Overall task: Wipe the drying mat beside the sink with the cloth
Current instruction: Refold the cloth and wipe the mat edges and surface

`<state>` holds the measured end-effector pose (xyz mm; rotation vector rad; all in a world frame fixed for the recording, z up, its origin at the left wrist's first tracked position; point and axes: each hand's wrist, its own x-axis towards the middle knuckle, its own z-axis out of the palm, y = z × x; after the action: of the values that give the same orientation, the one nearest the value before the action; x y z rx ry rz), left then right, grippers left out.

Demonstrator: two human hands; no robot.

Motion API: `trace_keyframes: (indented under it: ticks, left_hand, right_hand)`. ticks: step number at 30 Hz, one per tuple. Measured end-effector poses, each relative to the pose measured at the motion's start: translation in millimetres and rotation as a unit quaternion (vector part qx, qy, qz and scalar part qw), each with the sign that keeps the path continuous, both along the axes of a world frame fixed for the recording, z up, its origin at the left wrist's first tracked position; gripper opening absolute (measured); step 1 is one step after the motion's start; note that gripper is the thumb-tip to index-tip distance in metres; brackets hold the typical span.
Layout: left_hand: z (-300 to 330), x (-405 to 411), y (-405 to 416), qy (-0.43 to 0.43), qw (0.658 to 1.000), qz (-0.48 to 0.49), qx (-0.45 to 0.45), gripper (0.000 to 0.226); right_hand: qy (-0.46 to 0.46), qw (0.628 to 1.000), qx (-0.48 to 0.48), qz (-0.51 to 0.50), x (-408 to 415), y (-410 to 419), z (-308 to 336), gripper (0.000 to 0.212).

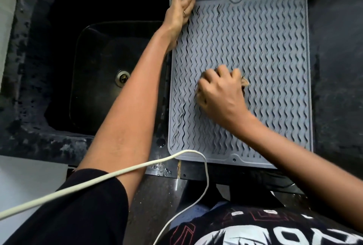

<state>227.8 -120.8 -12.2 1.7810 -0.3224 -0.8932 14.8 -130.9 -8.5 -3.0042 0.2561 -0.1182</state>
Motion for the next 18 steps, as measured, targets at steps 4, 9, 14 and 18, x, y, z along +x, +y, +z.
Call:
trace_keyframes:
  ticks: [4, 9, 14, 18]
  left_hand:
    - [0.4, -1.6, -1.2, -0.022, 1.0, -0.01, 0.011, 0.068]
    - [-1.4, -18.0, -4.6, -0.041, 0.999, -0.027, -0.009, 0.058]
    - [1.2, -30.0, -0.9, -0.076, 0.997, -0.028, 0.02, 0.059]
    - [-5.4, -30.0, 2.3, -0.134, 0.989, -0.039, 0.056, 0.077]
  right_hand:
    - [0.012, 0.981, 0.189, -0.04, 1.9, -14.6, 17.1, 0.024]
    - [-0.145, 0.937, 0.236, -0.213, 77.2, -78.8, 26.6, 0.032]
    - [-0.031, 0.981, 0.059, -0.18, 107.2, -82.9, -6.2, 0.044]
    - [-0.081, 0.99, 0.044, -0.109, 56.8, -42.3, -9.5, 0.032]
